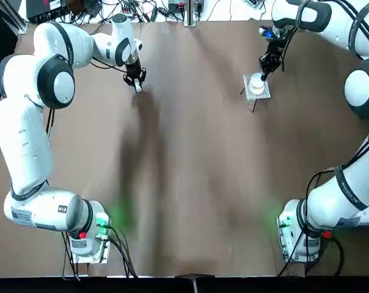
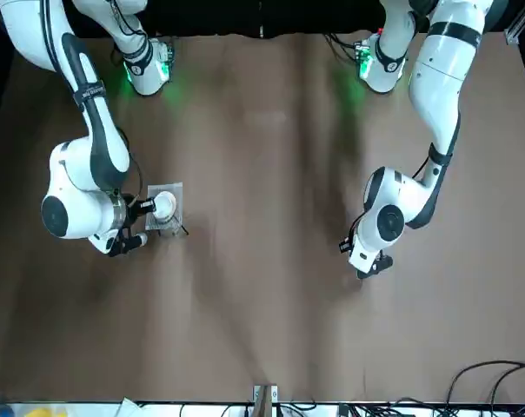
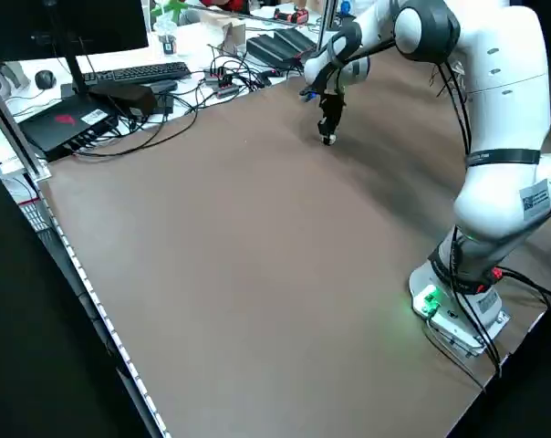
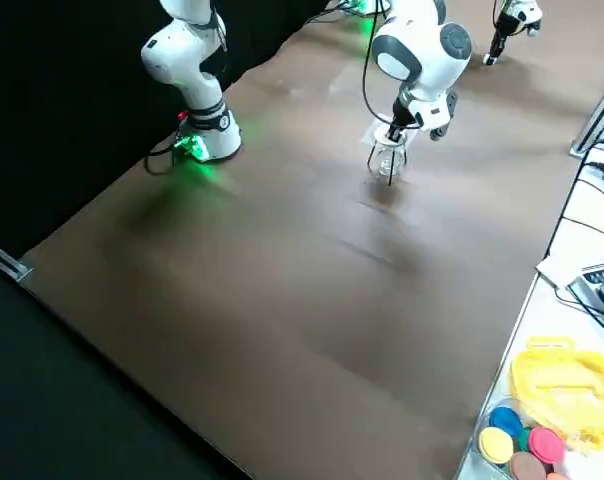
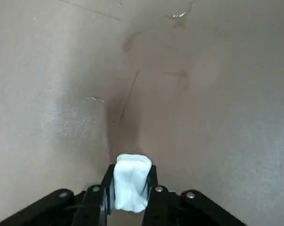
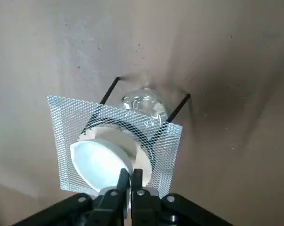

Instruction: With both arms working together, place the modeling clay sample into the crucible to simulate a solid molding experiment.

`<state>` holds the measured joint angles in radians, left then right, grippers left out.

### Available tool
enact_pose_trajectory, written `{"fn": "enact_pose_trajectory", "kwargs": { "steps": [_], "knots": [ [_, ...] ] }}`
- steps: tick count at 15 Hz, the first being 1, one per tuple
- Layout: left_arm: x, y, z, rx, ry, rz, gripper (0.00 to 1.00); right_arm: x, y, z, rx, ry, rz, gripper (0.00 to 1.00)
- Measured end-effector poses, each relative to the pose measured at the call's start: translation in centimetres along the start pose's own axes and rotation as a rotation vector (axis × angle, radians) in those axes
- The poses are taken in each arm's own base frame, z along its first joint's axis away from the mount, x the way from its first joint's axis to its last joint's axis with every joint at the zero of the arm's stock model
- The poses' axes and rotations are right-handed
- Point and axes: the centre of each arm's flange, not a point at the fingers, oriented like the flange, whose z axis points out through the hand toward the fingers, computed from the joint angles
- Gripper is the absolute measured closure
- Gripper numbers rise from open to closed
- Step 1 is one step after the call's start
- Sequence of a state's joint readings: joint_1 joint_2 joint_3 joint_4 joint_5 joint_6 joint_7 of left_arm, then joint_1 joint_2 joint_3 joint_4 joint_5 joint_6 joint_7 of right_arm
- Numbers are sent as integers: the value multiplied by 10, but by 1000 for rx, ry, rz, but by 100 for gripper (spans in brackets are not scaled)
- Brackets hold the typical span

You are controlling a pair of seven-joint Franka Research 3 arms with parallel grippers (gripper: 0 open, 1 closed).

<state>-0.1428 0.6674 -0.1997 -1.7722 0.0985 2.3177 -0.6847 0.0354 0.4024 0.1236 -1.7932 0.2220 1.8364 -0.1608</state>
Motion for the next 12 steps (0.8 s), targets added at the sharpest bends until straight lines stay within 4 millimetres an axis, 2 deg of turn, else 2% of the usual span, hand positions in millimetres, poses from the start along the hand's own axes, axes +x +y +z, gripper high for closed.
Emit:
{"fn": "enact_pose_trajectory", "kwargs": {
  "steps": [2,6,9,12],
  "knots": [
    [1,0,-2,-2,4,-1,72,0,0,-1,1,2,8,96],
    [7,-4,-9,-10,16,-12,77,5,-21,-14,72,30,97,96],
    [9,-5,-15,-17,27,-14,77,8,-47,-21,116,35,161,96],
    [12,1,-38,-37,60,-10,77,12,-83,-28,180,42,221,96]
  ]
}}
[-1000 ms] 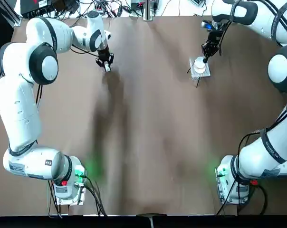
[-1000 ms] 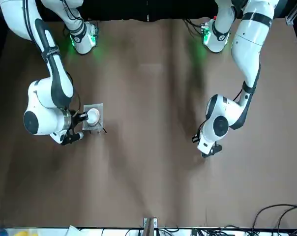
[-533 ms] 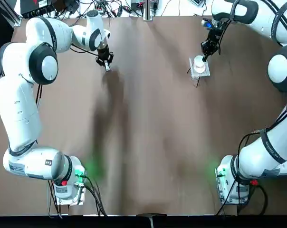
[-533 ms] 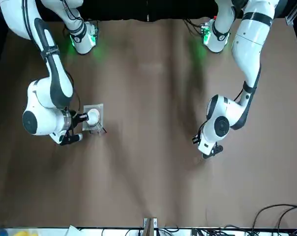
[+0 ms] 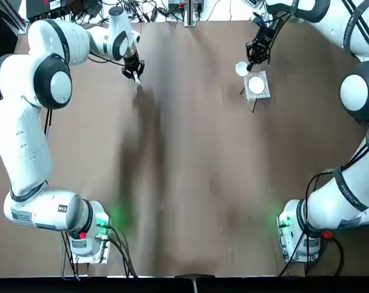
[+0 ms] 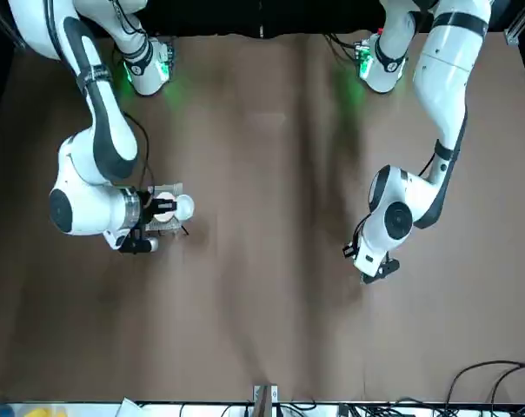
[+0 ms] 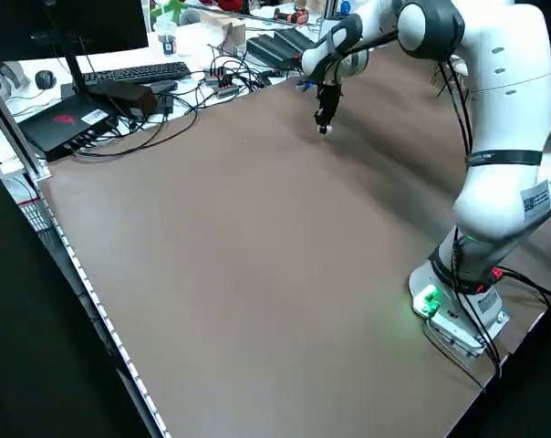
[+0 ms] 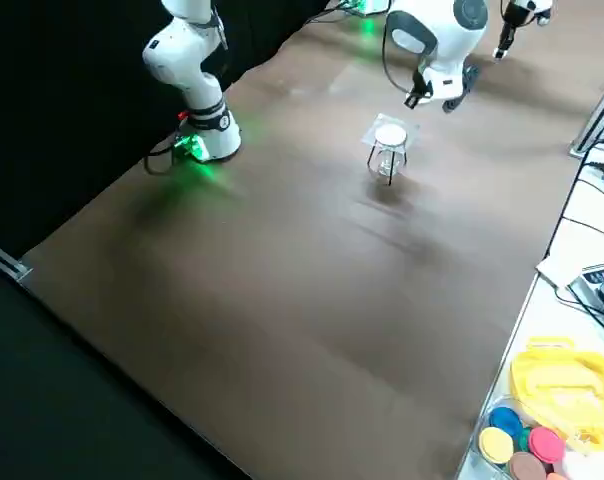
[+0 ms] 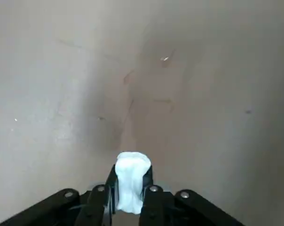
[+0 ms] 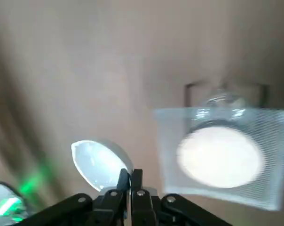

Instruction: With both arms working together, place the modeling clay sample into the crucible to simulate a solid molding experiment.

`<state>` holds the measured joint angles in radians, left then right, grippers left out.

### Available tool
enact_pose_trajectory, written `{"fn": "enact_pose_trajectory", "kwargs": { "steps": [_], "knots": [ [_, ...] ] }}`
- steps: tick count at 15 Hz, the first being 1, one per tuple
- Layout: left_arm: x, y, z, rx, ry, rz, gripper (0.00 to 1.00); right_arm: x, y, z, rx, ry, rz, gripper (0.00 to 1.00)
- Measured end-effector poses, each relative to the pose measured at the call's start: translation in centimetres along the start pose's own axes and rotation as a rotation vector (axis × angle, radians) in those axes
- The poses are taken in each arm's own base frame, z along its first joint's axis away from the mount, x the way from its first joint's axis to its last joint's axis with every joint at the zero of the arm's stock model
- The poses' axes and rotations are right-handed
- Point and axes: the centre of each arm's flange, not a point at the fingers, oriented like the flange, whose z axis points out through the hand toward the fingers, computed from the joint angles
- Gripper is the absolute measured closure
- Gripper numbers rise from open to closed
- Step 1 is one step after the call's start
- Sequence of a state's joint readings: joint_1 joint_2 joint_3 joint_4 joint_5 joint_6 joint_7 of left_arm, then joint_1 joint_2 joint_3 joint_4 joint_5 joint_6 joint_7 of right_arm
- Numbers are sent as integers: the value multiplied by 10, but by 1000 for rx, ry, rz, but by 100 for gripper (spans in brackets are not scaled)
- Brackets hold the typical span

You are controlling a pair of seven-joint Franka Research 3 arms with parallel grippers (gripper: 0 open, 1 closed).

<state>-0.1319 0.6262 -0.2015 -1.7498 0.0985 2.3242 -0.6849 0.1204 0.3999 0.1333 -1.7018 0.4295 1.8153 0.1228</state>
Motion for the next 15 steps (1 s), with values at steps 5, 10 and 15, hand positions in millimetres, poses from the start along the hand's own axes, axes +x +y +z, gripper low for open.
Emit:
{"fn": "enact_pose_trajectory", "kwargs": {
  "steps": [5,10,15],
  "knots": [
    [-6,15,-63,-37,55,8,77,-14,-59,18,49,-13,70,96],
    [-40,45,-135,-107,15,-33,77,-20,-111,48,83,1,177,96],
    [-80,87,-186,-163,-20,-104,77,0,-161,97,133,24,252,96]
  ]
}}
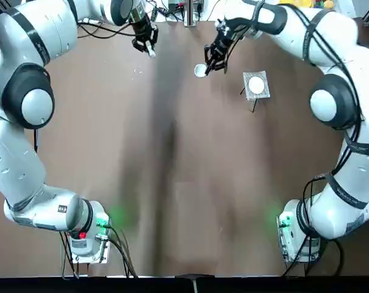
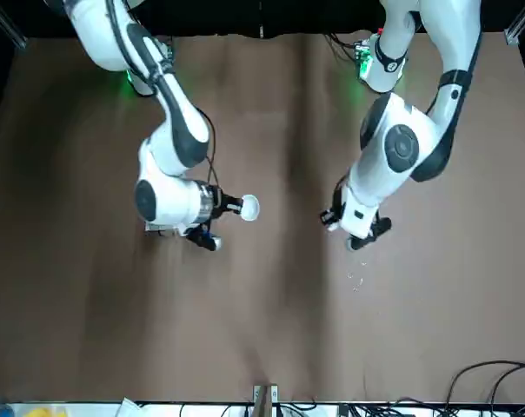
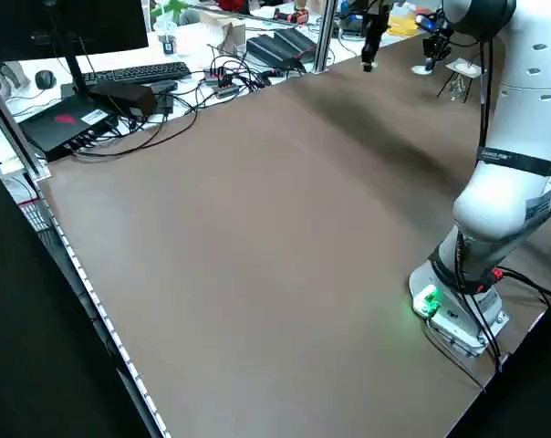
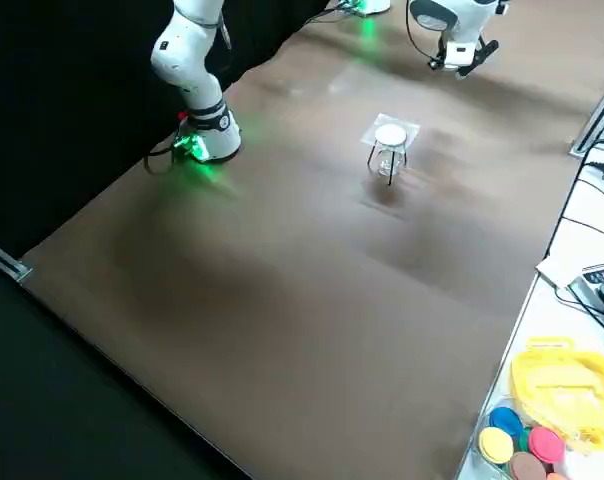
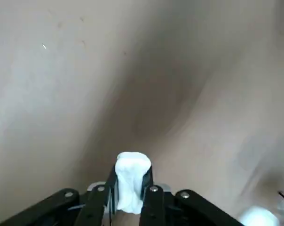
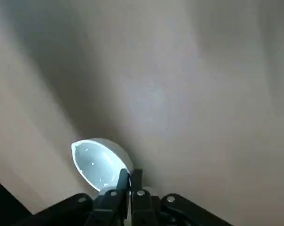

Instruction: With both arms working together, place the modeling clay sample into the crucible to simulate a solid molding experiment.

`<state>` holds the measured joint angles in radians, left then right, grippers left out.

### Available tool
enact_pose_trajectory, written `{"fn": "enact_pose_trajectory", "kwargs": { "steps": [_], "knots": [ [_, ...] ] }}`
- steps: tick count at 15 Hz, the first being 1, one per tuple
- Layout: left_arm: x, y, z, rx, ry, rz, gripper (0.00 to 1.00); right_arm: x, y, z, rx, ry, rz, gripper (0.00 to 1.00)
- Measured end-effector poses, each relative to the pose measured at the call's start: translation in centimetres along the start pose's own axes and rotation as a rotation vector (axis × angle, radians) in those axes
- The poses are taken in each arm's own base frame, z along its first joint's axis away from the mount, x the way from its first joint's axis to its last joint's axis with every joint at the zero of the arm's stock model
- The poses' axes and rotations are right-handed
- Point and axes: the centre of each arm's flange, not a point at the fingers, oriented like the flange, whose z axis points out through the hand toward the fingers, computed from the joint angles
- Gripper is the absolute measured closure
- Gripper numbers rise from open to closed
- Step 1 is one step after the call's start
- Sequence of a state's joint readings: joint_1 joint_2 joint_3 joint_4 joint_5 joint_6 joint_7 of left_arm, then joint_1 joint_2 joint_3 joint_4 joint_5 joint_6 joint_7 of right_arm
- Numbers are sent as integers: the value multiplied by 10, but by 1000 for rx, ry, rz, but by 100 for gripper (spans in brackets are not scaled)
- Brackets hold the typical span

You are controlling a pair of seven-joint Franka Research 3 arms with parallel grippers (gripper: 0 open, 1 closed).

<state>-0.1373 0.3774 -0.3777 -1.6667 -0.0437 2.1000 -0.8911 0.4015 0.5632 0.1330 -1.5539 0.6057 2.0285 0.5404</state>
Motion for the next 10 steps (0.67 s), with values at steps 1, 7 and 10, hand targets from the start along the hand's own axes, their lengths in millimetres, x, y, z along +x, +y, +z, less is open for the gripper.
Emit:
{"fn": "enact_pose_trajectory", "kwargs": {
  "steps": [1,7,10],
  "knots": [
    [-11,9,-1,-10,-12,-13,77,-1,-6,12,4,12,2,96],
    [-68,49,1,-33,-60,-77,77,-14,-39,51,53,114,-39,96],
    [-77,56,7,-31,-72,-80,77,-18,-45,52,68,123,-45,96]
  ]
}}
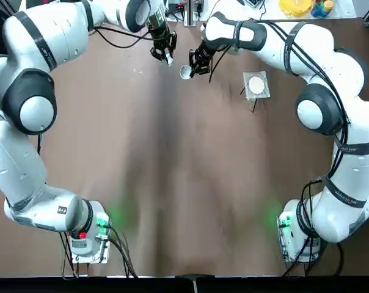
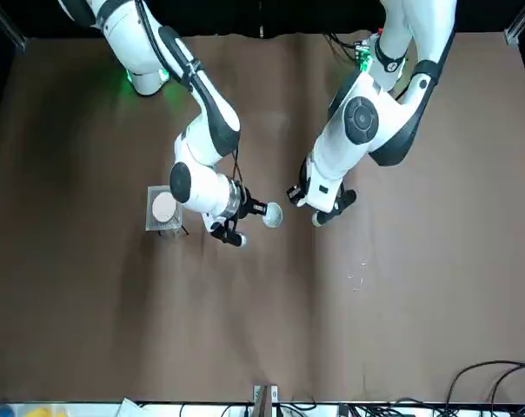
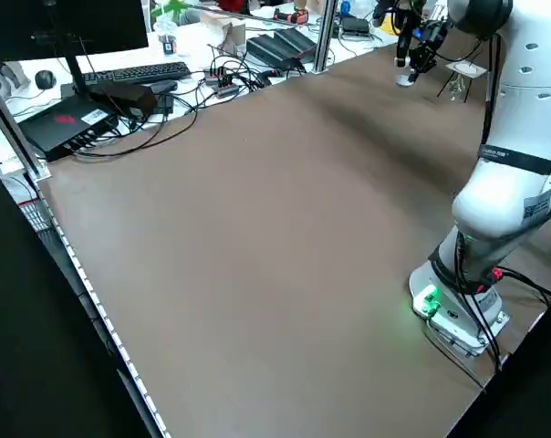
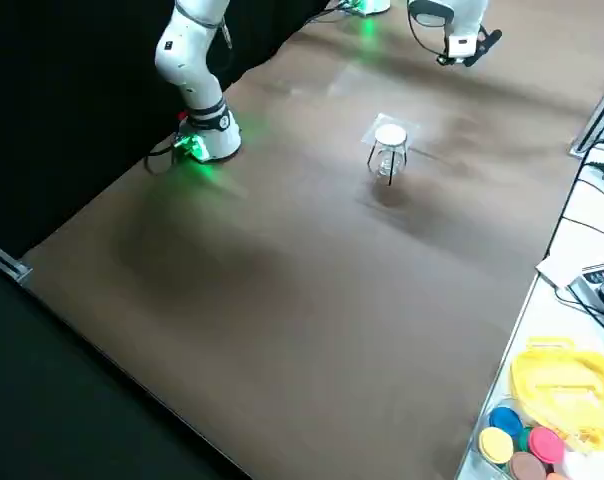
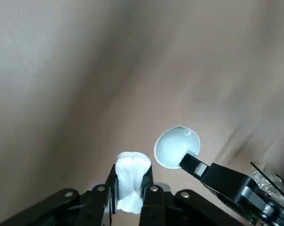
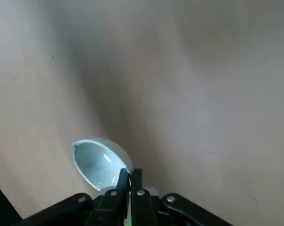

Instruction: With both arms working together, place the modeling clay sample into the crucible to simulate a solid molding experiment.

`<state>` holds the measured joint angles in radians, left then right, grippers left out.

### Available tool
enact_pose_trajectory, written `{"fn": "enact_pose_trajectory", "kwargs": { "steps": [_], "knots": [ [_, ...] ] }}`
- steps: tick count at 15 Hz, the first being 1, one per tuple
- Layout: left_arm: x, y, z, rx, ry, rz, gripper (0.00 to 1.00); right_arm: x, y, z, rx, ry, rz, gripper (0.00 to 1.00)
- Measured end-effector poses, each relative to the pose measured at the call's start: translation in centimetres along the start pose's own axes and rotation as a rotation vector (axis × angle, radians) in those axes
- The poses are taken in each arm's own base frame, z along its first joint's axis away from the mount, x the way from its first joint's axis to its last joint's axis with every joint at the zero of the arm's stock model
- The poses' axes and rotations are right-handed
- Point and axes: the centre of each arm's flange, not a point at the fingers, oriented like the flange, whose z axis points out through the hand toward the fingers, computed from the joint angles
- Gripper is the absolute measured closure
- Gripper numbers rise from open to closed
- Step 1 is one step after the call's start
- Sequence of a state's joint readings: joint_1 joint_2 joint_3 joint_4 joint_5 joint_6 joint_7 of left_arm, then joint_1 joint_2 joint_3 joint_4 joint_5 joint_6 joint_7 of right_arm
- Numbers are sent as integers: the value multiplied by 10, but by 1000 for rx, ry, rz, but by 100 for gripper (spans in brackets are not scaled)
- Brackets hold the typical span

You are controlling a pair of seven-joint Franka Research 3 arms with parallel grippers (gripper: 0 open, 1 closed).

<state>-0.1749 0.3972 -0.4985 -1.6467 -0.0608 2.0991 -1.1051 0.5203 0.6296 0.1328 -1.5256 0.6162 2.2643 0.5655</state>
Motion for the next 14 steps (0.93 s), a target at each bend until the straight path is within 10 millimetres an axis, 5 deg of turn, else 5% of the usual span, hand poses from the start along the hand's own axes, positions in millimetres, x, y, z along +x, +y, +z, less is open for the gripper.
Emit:
{"fn": "enact_pose_trajectory", "kwargs": {
  "steps": [14],
  "knots": [
    [-3,22,34,-100,10,-12,76,-20,-19,5,46,-49,-3,96]
  ]
}}
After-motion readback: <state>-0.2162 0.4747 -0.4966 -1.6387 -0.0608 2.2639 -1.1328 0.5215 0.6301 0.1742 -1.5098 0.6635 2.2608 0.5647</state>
